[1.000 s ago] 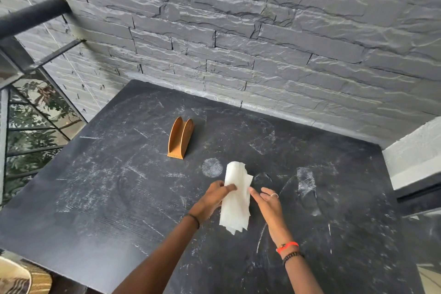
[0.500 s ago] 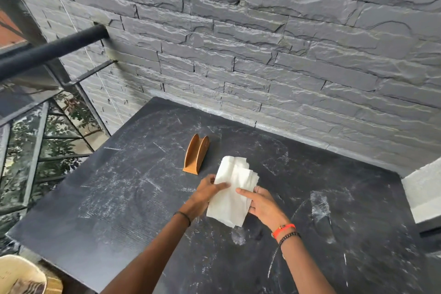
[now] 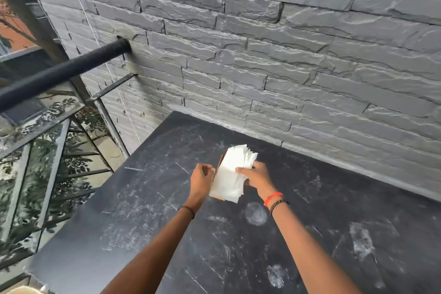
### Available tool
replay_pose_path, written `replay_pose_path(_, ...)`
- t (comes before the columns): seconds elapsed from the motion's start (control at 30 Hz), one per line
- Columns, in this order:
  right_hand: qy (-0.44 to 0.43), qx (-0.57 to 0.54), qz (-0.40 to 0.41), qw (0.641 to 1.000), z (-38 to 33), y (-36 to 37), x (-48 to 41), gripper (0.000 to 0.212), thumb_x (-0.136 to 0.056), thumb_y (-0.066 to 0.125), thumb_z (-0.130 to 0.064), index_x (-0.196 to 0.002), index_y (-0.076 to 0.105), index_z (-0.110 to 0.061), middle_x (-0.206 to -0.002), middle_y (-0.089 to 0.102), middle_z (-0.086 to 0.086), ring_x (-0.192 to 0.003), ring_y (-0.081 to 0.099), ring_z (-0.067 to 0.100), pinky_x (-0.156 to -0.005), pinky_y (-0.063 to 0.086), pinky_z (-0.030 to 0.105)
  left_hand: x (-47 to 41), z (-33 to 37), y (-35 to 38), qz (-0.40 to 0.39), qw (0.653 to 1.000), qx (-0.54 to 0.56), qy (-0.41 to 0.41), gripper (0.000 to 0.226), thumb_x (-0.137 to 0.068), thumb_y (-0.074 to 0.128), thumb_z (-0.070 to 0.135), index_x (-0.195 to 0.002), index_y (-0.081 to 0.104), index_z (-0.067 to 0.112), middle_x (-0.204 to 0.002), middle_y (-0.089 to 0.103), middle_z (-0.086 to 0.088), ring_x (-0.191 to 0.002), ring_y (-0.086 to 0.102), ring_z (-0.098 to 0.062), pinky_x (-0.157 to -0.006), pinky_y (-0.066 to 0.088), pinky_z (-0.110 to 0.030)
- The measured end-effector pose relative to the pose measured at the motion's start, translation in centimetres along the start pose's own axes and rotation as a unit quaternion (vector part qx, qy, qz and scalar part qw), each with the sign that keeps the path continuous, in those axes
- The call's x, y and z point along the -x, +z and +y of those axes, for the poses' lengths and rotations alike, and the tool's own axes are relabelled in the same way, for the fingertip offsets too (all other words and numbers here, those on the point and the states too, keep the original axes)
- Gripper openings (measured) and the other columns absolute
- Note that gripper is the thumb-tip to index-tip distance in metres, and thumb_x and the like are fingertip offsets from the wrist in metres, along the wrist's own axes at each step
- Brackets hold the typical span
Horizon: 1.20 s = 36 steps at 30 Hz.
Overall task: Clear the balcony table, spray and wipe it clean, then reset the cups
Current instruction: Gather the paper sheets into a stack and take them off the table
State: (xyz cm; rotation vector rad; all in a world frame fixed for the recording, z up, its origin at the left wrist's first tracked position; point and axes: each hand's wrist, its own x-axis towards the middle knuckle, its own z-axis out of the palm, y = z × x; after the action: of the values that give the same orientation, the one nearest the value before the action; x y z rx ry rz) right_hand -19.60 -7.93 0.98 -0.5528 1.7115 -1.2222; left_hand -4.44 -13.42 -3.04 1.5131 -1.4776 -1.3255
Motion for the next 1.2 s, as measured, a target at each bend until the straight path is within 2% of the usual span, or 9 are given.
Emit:
replay_pose_path(0.23, -0.003, 0.189, 0.088, 0.978, -0.9, 2.3, -4.9, 0.018, -0.064, 0.072, 0.000, -0.081, 0.066, -0.004, -0.086, 0.070, 0.015, -0.080, 0.069, 0.028, -0.064, 0.058, 0.050, -3.6, -1.5, 1.2, -0.043, 0.995, -0.093, 0.007, 0.021, -0.089, 0.058, 0.000, -0.110, 0.057, -0.004, -0.106, 0.051, -0.011, -0.089, 0.049, -0.018, -0.063, 0.036, -0.011)
replay_pose_path(0.43, 0.011, 0.249, 0.050, 0.967, -2.6, 3.1, -4.9, 0.006, -0.068, 0.059, 0.007, -0.073, 0.056, 0.005, -0.070, 0.067, 0.018, -0.063, 0.070, 0.034, -0.055, 0.057, 0.051, -4.8, -2.2, 2.1, -0.086, 0.990, -0.111, 0.020, 0.027, -0.086, 0.068, 0.010, -0.108, 0.054, 0.003, -0.102, 0.051, -0.006, -0.096, 0.051, -0.023, -0.079, 0.041, -0.025)
replay_pose_path(0.63, 0.004, 0.311, 0.026, 0.950, -3.6, 4.6, -4.6, 0.023, -0.080, 0.051, 0.008, -0.067, 0.040, -0.006, -0.081, 0.064, 0.022, -0.054, 0.063, 0.014, -0.031, 0.044, 0.022, -5.2, -2.7, 2.1, -0.105, 0.988, -0.112, 0.015, 0.017, -0.089, 0.066, 0.015, -0.099, 0.053, 0.012, -0.100, 0.053, -0.003, -0.097, 0.051, -0.021, -0.081, 0.041, -0.025)
replay_pose_path(0.7, -0.001, 0.333, 0.025, 0.943, -3.5, 5.1, -5.1, 0.026, -0.081, 0.054, 0.007, -0.065, 0.039, -0.007, -0.087, 0.068, 0.023, -0.061, 0.067, 0.016, -0.032, 0.044, 0.020, -5.4, -2.8, 2.0, -0.106, 0.989, -0.105, 0.008, 0.016, -0.090, 0.063, 0.018, -0.102, 0.058, 0.010, -0.104, 0.058, -0.006, -0.094, 0.054, -0.019, -0.080, 0.041, -0.022)
replay_pose_path(0.8, -0.017, 0.374, 0.029, 0.927, -3.1, 5.9, -6.0, 0.015, -0.079, 0.057, 0.005, -0.073, 0.046, -0.003, -0.091, 0.068, 0.024, -0.080, 0.071, 0.031, -0.057, 0.058, 0.034, -5.2, -2.6, 1.7, -0.101, 0.991, -0.090, 0.003, 0.019, -0.094, 0.058, 0.019, -0.105, 0.063, 0.005, -0.105, 0.062, -0.009, -0.091, 0.056, -0.018, -0.079, 0.044, -0.027)
replay_pose_path(0.9, -0.025, 0.412, 0.023, 0.911, -2.8, 6.6, -6.6, 0.019, -0.078, 0.057, 0.003, -0.067, 0.046, -0.007, -0.088, 0.071, 0.023, -0.082, 0.071, 0.031, -0.067, 0.059, 0.041, -5.2, -2.6, 1.4, -0.104, 0.992, -0.078, -0.003, 0.020, -0.096, 0.055, 0.020, -0.104, 0.065, 0.006, -0.105, 0.064, -0.009, -0.091, 0.057, -0.018, -0.077, 0.046, -0.030)
replay_pose_path(1.03, -0.009, 0.383, 0.031, 0.923, -3.0, 7.0, -6.2, 0.024, -0.084, 0.055, 0.002, -0.065, 0.042, -0.005, -0.075, 0.067, 0.011, -0.066, 0.068, 0.019, -0.044, 0.052, 0.022, -5.2, -2.6, 1.1, -0.111, 0.990, -0.083, 0.000, 0.019, -0.094, 0.058, 0.018, -0.104, 0.067, 0.005, -0.105, 0.066, -0.008, -0.091, 0.056, -0.015, -0.073, 0.039, -0.022)
replay_pose_path(1.13, -0.015, 0.382, 0.043, 0.923, -3.0, 6.7, -6.5, 0.015, -0.083, 0.056, -0.002, -0.070, 0.050, -0.002, -0.085, 0.069, 0.023, -0.081, 0.068, 0.029, -0.046, 0.044, 0.017, -5.1, -2.5, 0.9, -0.117, 0.990, -0.082, -0.004, 0.020, -0.093, 0.058, 0.017, -0.106, 0.067, 0.005, -0.105, 0.065, -0.007, -0.092, 0.056, -0.015, -0.072, 0.039, -0.022)
replay_pose_path(1.2, -0.024, 0.372, 0.044, 0.927, -2.5, 6.4, -6.6, 0.019, -0.085, 0.051, 0.003, -0.067, 0.047, -0.002, -0.083, 0.068, 0.026, -0.074, 0.069, 0.027, -0.037, 0.044, 0.016, -5.1, -2.3, 0.9, -0.115, 0.990, -0.076, -0.011, 0.021, -0.095, 0.055, 0.019, -0.106, 0.067, 0.005, -0.101, 0.064, -0.004, -0.091, 0.056, -0.015, -0.073, 0.040, -0.023)
